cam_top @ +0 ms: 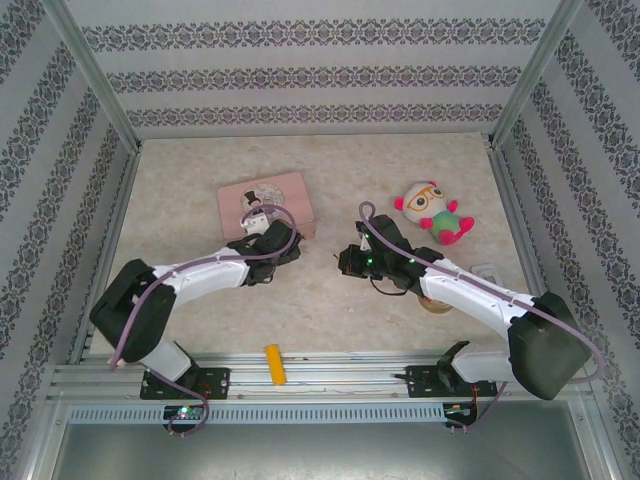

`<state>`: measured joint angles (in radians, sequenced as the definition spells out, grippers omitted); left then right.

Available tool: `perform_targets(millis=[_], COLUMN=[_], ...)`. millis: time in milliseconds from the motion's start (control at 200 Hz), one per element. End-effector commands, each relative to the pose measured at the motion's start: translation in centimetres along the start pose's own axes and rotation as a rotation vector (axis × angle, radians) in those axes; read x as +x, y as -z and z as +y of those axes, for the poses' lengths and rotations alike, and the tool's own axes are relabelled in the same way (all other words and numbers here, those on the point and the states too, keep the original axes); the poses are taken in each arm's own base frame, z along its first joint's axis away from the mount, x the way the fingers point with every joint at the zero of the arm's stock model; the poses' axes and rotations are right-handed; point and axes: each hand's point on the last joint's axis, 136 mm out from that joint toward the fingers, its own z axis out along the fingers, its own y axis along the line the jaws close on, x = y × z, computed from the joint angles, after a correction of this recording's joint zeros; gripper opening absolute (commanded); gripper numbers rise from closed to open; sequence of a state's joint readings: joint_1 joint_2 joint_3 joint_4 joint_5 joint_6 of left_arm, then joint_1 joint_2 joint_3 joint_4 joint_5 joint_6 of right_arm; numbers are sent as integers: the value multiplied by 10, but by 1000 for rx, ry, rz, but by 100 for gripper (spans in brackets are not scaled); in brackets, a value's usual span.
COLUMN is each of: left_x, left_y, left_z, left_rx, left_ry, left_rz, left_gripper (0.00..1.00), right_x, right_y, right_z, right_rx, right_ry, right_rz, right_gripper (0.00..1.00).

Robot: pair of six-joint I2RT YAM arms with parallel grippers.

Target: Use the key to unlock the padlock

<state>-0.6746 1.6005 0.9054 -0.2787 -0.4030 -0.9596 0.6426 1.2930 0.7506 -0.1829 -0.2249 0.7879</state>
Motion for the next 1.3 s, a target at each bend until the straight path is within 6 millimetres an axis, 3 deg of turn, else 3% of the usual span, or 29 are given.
perform_targets(millis=[0, 300, 760, 875, 1059, 1299], left_x=[0, 6, 29, 33, 26, 22], left_y=[-5, -24, -24, -19, -18, -30], left_z=[3, -2, 21, 15, 0, -18], left_rx=[-85, -149, -155, -77, -2, 48], left_ry=[-16, -54, -40, -23, -59, -140], left_rz=[-20, -18, 31, 43, 35, 78], left_gripper=[99, 100, 83, 74, 76, 73], right_x=[-14, -18, -22, -23, -25, -25], right_y=[3, 3, 3, 4, 5, 7], right_z=[6, 6, 7, 9, 9, 12], right_rx=[-11, -19, -23, -33, -32, -41], right_ry=[-11, -1, -7, -8, -10, -12], right_rz=[-36, -38, -53, -54, -61, -65], right_gripper=[0, 0, 0, 0, 0, 0])
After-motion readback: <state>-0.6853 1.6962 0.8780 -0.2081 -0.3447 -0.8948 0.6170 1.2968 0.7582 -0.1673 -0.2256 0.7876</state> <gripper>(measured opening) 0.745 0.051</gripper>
